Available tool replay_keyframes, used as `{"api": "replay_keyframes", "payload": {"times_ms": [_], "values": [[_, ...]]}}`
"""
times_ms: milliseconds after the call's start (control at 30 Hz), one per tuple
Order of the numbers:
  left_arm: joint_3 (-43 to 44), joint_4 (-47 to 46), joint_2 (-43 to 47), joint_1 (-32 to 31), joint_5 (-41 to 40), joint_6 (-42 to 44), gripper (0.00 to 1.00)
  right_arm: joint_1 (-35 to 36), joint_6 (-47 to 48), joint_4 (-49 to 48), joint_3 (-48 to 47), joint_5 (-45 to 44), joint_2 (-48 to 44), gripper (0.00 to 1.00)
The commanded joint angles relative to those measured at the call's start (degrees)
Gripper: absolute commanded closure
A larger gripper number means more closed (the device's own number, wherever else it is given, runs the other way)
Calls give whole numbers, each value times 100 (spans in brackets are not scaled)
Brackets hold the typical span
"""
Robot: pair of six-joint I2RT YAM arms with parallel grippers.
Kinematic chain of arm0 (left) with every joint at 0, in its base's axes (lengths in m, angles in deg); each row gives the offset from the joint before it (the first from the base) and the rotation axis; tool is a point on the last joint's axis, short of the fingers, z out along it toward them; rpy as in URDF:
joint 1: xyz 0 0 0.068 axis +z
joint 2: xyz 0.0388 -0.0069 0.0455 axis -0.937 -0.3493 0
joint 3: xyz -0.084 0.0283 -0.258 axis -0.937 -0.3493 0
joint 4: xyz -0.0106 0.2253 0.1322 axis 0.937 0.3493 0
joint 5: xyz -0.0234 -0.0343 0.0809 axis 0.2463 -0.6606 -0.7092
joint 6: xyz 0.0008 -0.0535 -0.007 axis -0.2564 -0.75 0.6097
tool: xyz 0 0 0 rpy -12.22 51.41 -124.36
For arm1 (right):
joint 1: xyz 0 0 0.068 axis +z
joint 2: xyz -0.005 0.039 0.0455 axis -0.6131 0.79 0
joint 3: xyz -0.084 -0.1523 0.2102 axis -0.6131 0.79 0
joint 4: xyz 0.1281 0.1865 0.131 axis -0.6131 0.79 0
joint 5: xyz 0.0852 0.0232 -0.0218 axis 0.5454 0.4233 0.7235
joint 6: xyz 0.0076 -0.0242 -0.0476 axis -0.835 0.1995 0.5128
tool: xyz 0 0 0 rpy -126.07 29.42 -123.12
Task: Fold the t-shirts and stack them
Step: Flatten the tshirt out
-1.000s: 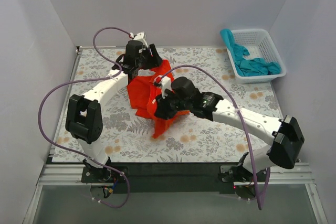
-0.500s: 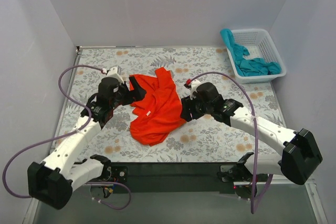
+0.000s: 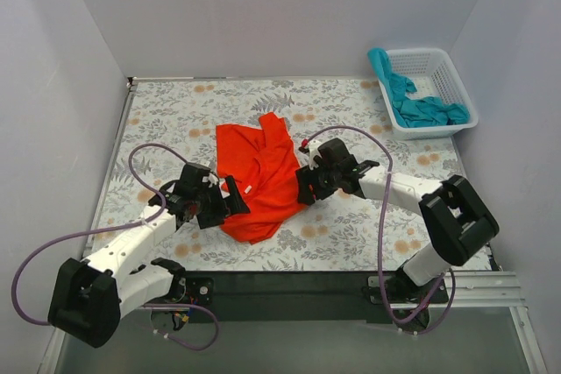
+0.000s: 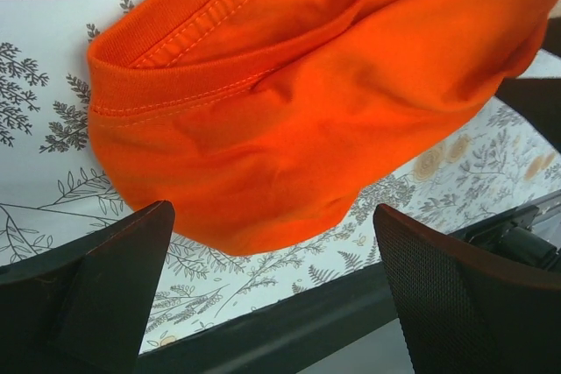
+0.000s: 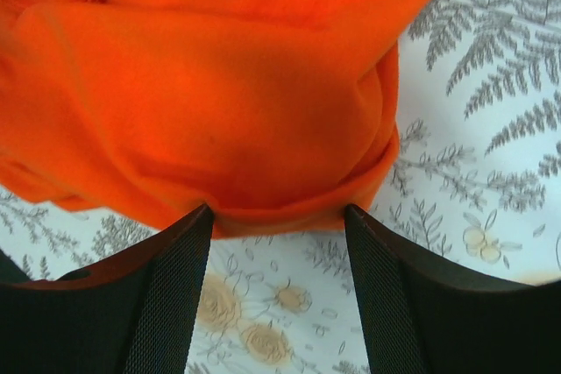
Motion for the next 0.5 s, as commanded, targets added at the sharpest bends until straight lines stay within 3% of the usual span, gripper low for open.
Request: {"api": "replay_keyframes", "payload": {"times_ms": [0,267,333,433,467], "values": [[31,4,-321,-13,148,63,2,-40,228,-492,-589,260,374,32],[66,22,-972,-22,-204,116,2,-57,246,-571,-749,313,744,44],[84,-13,-1156,-39,-266,159,2,-66,246,-588,-714,313,762,51],[127,-119,-1498,-40,-301,256,7,-93,220,-624,-697,339,788,62],[145,-189,-1587,-48,-345,282,17,-93,203,-624,-705,348,788,64]]}}
